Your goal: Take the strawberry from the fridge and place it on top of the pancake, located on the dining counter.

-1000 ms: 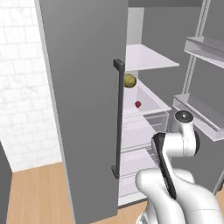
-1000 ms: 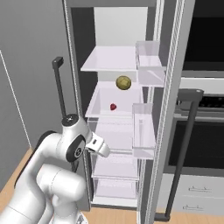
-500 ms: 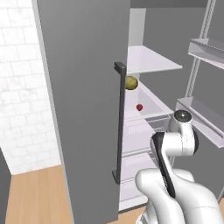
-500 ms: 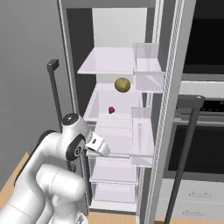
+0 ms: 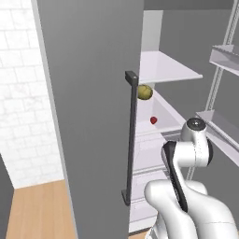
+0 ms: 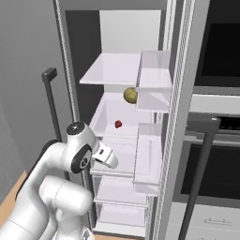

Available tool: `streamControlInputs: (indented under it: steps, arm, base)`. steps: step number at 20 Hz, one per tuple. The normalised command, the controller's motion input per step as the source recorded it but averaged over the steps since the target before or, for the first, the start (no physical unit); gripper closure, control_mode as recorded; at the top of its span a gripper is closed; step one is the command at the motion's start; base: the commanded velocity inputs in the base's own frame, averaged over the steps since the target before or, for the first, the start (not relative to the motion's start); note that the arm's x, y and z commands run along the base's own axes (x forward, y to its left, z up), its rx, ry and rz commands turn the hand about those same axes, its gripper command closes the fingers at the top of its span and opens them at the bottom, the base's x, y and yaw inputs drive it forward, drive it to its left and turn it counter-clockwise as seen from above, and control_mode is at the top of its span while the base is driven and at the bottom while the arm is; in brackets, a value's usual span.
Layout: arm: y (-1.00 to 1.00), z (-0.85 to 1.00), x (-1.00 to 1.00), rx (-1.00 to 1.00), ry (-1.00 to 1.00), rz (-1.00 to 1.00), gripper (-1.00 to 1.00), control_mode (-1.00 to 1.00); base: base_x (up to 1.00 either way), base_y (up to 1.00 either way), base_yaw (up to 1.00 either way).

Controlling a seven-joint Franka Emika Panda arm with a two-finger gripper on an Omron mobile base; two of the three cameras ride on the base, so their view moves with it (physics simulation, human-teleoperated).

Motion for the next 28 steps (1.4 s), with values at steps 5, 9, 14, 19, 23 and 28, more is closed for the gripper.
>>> streamControlInputs:
  steps: [5,9,14,19,23,28]
  arm:
    - [0.0,0.0,0.0,0.0,0.0,0.0,-1.0,1.0]
    - [0.0,0.0,0.0,0.0,0.0,0.0,-1.0,1.0]
    - [0.0,0.0,0.0,0.0,0.0,0.0,-1.0,1.0]
    - [0.0,0.0,0.0,0.0,0.0,0.0,-1.0,1.0]
    - [0.0,0.0,0.0,0.0,0.0,0.0,-1.0,1.0]
    - [0.0,0.0,0.0,0.0,0.0,0.0,-1.0,1.0]
  base:
    - [0.32,-0.1,0.03]
    - [0.32,-0.18,0.06]
    - [0.33,-0.32,0.15]
    - [0.32,-0.25,0.11]
    - [0.3,-0.19,0.04]
    - [0.31,-0.18,0.02]
